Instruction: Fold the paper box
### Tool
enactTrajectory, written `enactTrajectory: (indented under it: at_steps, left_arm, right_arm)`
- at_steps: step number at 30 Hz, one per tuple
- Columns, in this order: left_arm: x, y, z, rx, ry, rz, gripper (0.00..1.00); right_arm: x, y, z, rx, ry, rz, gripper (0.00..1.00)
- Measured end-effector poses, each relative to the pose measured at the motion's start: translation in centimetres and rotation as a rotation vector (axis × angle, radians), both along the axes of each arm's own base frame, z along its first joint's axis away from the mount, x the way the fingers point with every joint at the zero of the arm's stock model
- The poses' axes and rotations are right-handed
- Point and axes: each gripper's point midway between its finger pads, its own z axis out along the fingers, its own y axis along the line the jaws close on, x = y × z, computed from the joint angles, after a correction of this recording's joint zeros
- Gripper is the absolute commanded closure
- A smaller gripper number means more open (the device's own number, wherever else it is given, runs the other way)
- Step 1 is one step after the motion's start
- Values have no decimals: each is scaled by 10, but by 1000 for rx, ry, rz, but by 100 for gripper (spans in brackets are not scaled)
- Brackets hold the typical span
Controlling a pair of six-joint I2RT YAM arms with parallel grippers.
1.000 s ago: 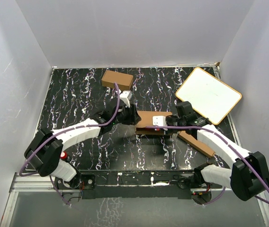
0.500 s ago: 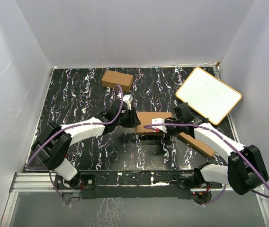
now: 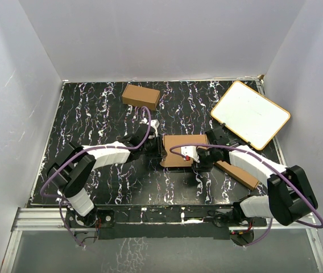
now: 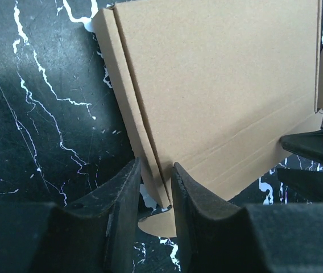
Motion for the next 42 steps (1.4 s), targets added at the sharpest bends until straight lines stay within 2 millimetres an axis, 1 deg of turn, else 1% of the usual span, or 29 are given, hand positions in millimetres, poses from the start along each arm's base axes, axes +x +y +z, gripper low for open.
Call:
enactTrajectory:
  at_steps: [3,4,7,10,14,16,18,20,22,24,25,26,27,28,29,30,33,35,39,42]
  left_arm:
    - [-1,2,-5,11,11,7,70]
    - [0,2,-5,12,10,11,67]
    - [1,3,-5,16,8,17,63]
    - [1,4,-5,21,7,20,60]
    - [3,4,-5,27,1,22,59]
    - [4,5,-4,29,-5,24,58]
    - [5,6,-1,28,-16,32,56]
    - [7,7,10,12,-46,41,52]
    - [9,8,26,-22,-89,51,45]
    - [5,13,46,-73,-149,62,34]
    - [2,17,56,-96,-176,70,27]
    - [0,21,64,-122,-204,77,18]
    - [-3,24,70,-145,-226,85,12]
    - [-5,27,76,-175,-249,93,6]
    - [-8,30,79,-199,-268,99,4]
    - [-11,33,80,-222,-280,106,4]
    - [-18,39,70,-254,-275,115,3]
    - [-21,39,63,-255,-254,113,3]
    - [-22,35,60,-272,-236,107,3]
    - [-21,34,60,-285,-232,106,3]
  right_arm:
    - [-4,0,0,4,25,-9,42]
    - [-6,0,1,10,37,-14,39]
    - [-8,-4,7,33,60,-42,31]
    - [-5,-8,24,89,55,-82,30]
    - [4,-9,51,188,49,-137,30]
    - [11,-13,64,246,72,-191,30]
    - [22,-21,76,308,114,-274,31]
    - [40,-36,87,391,172,-401,33]
    - [61,-55,93,467,233,-534,36]
    - [75,-71,90,517,307,-656,37]
    - [78,-76,86,526,336,-698,41]
    - [81,-79,81,533,371,-744,43]
    - [85,-80,76,538,396,-777,45]
    - [87,-81,70,541,426,-805,49]
    - [88,-81,64,542,455,-828,52]
    - [89,-81,58,542,486,-848,53]
    - [90,-80,39,533,575,-895,53]
    - [90,-80,26,524,626,-916,53]
    - [89,-79,4,501,717,-944,54]
    - [88,-76,-4,487,749,-944,64]
